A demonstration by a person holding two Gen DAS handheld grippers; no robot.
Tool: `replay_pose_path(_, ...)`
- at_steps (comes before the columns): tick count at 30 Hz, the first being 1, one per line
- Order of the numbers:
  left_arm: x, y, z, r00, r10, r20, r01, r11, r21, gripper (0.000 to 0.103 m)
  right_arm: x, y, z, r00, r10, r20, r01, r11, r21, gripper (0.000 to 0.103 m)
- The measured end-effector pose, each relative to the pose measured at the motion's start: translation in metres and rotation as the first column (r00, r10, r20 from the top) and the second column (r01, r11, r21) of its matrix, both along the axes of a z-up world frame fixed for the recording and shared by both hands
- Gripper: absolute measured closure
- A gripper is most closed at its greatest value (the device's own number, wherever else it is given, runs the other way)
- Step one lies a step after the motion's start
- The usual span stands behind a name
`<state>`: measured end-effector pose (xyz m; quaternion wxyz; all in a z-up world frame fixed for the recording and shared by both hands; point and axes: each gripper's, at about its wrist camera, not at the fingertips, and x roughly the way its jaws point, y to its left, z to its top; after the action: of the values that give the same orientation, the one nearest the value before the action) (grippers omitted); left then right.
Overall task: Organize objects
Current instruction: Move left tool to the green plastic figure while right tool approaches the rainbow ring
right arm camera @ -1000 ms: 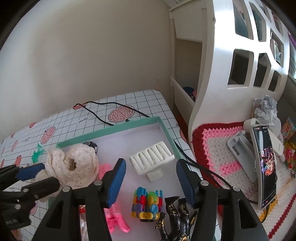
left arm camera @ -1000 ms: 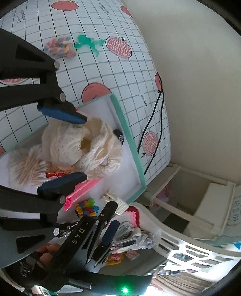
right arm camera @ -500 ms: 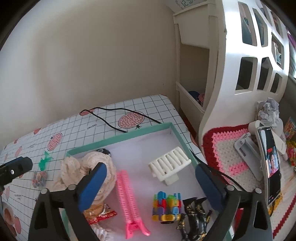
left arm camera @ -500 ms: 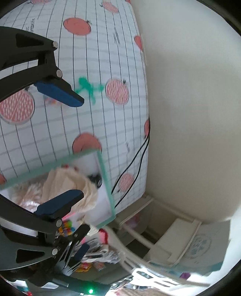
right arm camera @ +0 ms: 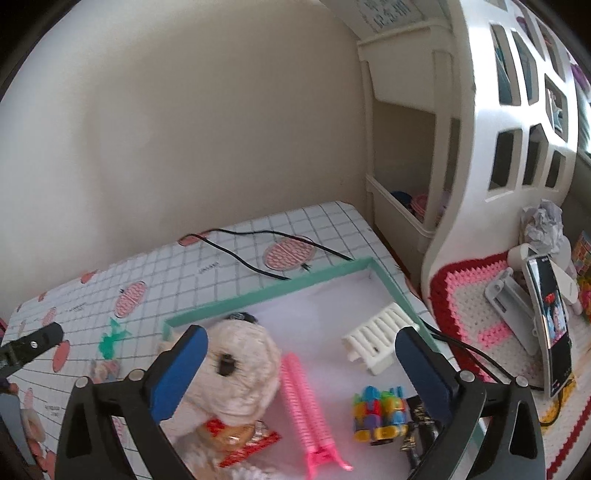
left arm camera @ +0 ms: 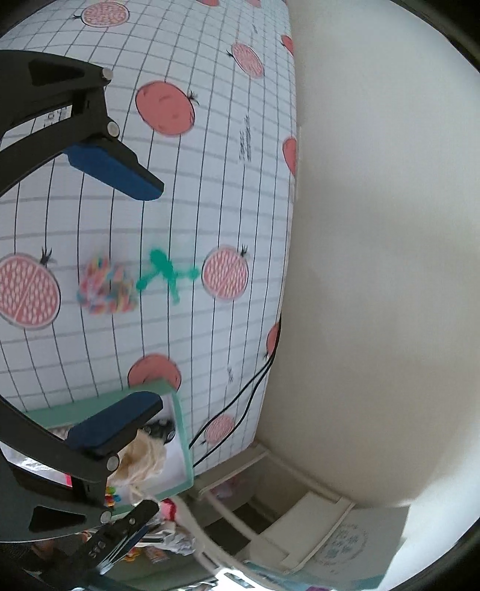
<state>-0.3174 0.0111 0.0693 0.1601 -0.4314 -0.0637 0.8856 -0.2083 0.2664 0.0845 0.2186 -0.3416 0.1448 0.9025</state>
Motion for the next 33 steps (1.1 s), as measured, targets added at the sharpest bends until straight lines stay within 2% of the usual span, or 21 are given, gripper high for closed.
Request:
replay_pose_path(6,-0.006,-0.025,-0.004,0.999,0.053,0.010,-0.053,0.999,0.008,0.000,-0.010,-0.036,0.016,0.996,0.074,-0.054,-0.072,0.997,0.032,0.000)
replay_pose_path(13,-0.010,-0.050,-0.008,0.995,0.094,0.023,-0.094,0.996,0.010,0.000,-0.029,-0.098,0.025,0.972,0.217,-0.088,-0.210,0.974,0.079,0.000)
replay_pose_path(17,-0.011,-0.058,-0.011,0.995,0.092,0.044,-0.094,0.995,0.031,0.000,-0.042,-0.126,0.014,0.960,0.275,-0.052,-0.271,0.959,0.086,0.000)
replay_pose_path(23,-0.016,-0.062,-0.019,0.993,0.099,0.062,-0.100,0.995,0.024,0.000,-0.058,-0.156,-0.009,0.942,0.336,0.013,-0.336,0.938,0.090,0.000)
replay_pose_path(29,-0.026,-0.057,-0.035,0.994,0.061,0.088,-0.064,0.997,0.034,0.000,-0.073,-0.181,-0.041,0.917,0.390,0.083,-0.396,0.915,0.077,0.000)
replay_pose_path(33,-0.033,-0.055,-0.041,0.995,0.049,0.091,-0.056,0.996,0.069,0.000,-0.079,-0.190,-0.054,0.904,0.413,0.111,-0.422,0.904,0.072,0.000)
